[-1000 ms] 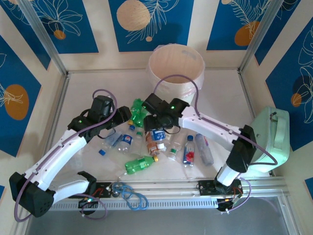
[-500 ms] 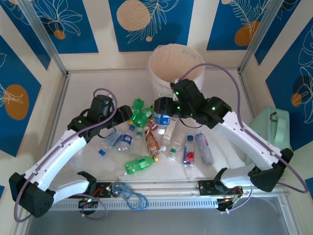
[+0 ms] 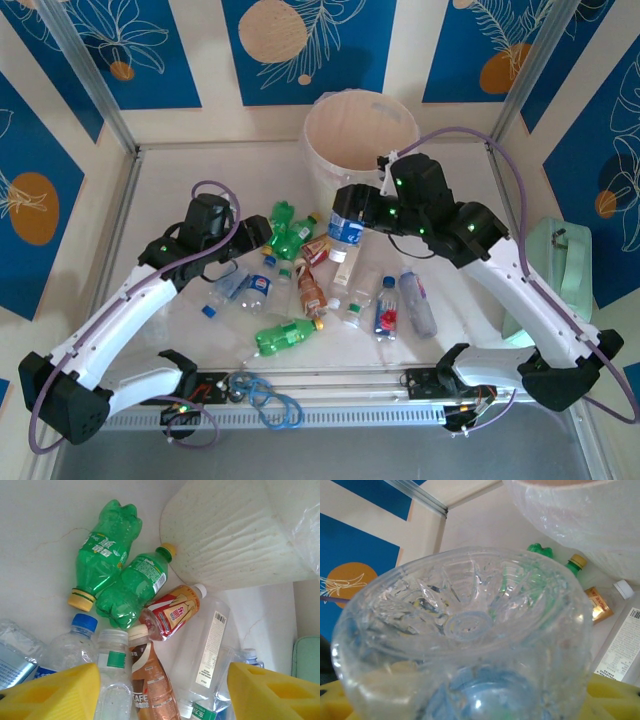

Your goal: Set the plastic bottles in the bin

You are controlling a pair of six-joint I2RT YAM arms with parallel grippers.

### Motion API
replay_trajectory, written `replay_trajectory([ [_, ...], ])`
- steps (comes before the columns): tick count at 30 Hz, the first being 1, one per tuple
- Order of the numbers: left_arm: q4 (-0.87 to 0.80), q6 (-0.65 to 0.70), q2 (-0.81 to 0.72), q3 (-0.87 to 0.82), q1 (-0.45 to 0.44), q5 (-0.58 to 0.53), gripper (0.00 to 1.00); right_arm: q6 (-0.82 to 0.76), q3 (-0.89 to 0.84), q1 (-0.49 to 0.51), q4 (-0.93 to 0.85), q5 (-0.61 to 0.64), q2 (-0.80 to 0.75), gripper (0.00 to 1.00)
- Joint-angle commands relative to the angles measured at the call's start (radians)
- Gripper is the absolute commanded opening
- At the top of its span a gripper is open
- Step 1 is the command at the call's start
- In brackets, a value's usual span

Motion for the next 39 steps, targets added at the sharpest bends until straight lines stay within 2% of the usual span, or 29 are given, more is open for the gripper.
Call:
replay_trajectory([
  [1,0.028,-0.005,0.001,-0.005,0.010,0.022,0.67,0.009,0.020,-0.019,0.027,-0.047,-0.018,0.64],
  [6,0.028,-0.007,0.008,-0.002,0.010,0.024,0.67,0.005,0.065,-0.080,0.046,-0.110,-0.001,0.64],
  [16,0.026,-0.017,0.001,-0.009,0.008,0.023,0.67,-0.028,0.238,-0.276,0.016,-0.201,0.101,0.64],
  [23,0.026,-0.020,0.000,-0.012,0.008,0.027,0.66,-0.054,0.366,-0.391,0.010,-0.207,0.217,0.64],
  [29,0.019,-0.014,-0.001,-0.013,0.008,0.025,0.66,-0.091,0.529,-0.433,-0.029,-0.216,0.364,0.64],
  [39,0.000,-0.006,-0.016,-0.011,0.008,0.021,0.66,-0.189,0.859,-0.437,-0.185,-0.184,0.641,0.64],
])
